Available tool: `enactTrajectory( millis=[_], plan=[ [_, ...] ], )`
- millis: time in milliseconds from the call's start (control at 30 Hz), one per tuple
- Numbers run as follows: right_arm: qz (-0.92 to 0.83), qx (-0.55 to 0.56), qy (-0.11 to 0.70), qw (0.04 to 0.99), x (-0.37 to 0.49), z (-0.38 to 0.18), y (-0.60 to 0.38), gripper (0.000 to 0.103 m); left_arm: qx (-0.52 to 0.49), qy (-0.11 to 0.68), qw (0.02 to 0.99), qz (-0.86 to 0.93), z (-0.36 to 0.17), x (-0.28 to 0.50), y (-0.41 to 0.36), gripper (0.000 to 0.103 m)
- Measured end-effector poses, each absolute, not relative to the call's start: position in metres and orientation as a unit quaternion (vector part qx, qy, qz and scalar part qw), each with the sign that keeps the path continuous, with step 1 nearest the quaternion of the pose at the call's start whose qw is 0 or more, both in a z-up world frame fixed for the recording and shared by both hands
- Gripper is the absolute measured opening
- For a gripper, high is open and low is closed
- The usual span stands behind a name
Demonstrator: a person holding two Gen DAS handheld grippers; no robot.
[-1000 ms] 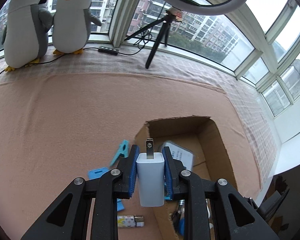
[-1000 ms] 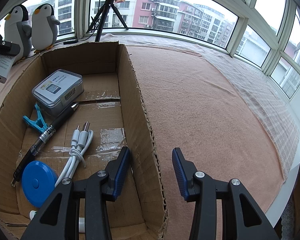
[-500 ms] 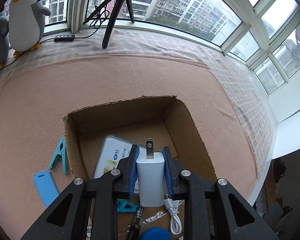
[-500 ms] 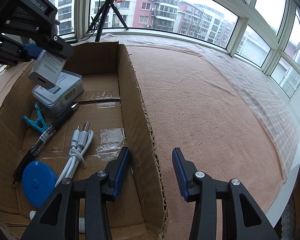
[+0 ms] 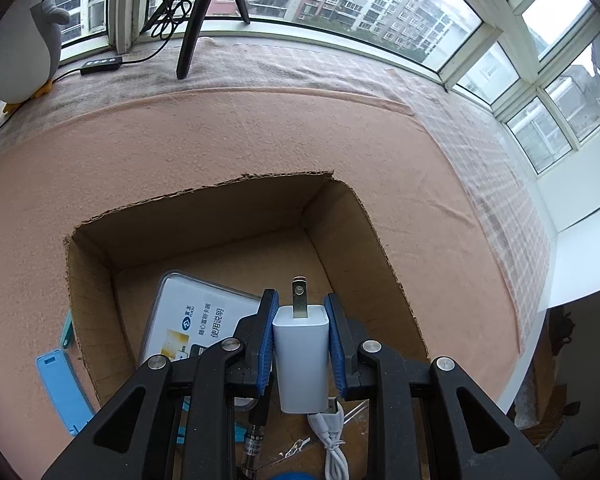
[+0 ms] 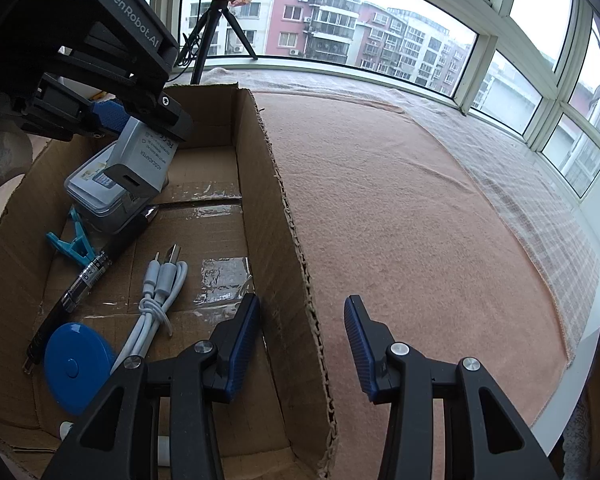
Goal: Organize rigid objects
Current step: 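Carry the white charger plug into the box and open the left tool, then move the left tool back toward the blue phone stand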
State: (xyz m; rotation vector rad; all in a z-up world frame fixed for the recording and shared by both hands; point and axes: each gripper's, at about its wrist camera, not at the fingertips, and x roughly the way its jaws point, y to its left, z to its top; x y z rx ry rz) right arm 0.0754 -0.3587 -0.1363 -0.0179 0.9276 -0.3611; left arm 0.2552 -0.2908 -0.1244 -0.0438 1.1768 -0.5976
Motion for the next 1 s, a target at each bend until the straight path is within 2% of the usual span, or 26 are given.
enactTrajectory(
  millis=[233, 300, 367, 1000],
  plan=[
    [-0.173, -0.008, 0.445, 0.879, 0.075, -0.136, -0.359, 0.04, -0.021, 0.553, 0.78, -0.292, -0.127, 0.257, -0.296, 0.028],
    [-0.173, -0.008, 0.445, 0.879, 0.075, -0.136, -0.359, 0.04, -0.021, 0.548, 0.785, -0.289, -0.125, 0.256, -0.296, 0.052],
    [-0.173, -0.009, 0.445, 0.879, 0.077, -0.136, -0.358, 0.04, -0.014, 0.542, 0.791, -0.283, -0.122, 0.254, -0.295, 0.059],
    [-0.173, -0.009, 0.445, 0.879, 0.076, -0.136, -0.358, 0.041, -0.008, 0.527, 0.798, -0.292, -0.097, 0.24, -0.273, 0.06]
  ],
)
